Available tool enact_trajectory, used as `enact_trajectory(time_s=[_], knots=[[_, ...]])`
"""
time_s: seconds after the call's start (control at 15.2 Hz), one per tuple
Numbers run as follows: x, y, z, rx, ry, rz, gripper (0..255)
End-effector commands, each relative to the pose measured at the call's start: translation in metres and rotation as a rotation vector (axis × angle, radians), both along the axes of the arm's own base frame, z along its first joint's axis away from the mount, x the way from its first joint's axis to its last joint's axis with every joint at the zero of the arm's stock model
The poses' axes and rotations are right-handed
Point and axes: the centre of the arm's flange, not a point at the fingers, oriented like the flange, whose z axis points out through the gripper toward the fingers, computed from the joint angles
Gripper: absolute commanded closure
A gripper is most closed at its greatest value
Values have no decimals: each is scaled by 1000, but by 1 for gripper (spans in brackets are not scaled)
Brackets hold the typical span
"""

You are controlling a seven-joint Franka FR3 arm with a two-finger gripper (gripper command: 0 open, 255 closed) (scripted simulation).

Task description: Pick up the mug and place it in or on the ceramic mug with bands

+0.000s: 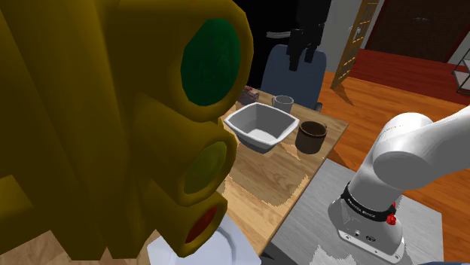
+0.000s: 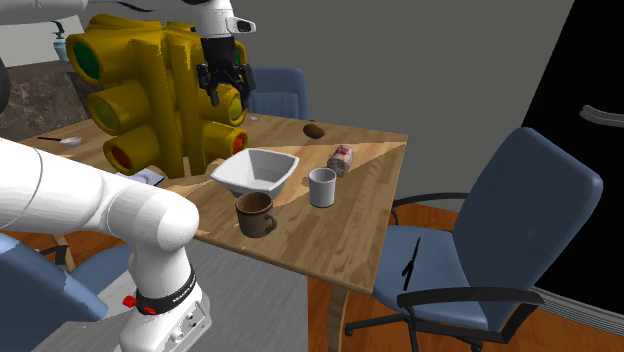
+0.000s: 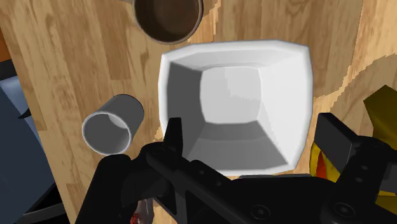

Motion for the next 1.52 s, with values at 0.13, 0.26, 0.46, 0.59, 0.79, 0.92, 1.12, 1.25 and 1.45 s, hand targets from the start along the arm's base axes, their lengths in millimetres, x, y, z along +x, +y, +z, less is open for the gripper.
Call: enact_trajectory(time_s=[0.13,0.26,0.46,0.59,0.79,0.92,1.12,1.25,1.45], knots=[[8,-15,-20,-1,-6,2,0],[17,-30,-39,-3,-13,5,0],[30,-52,-68,-5,-22,8,0],[39,-67,-87,-6,-28,11,0],[53,-89,-116,-8,-38,14,0],[62,-104,-135,-9,-44,17,0],[76,-126,-164,-11,-54,20,0],[86,-141,-183,-13,-60,23,0],[101,-164,-211,-15,-70,26,0]])
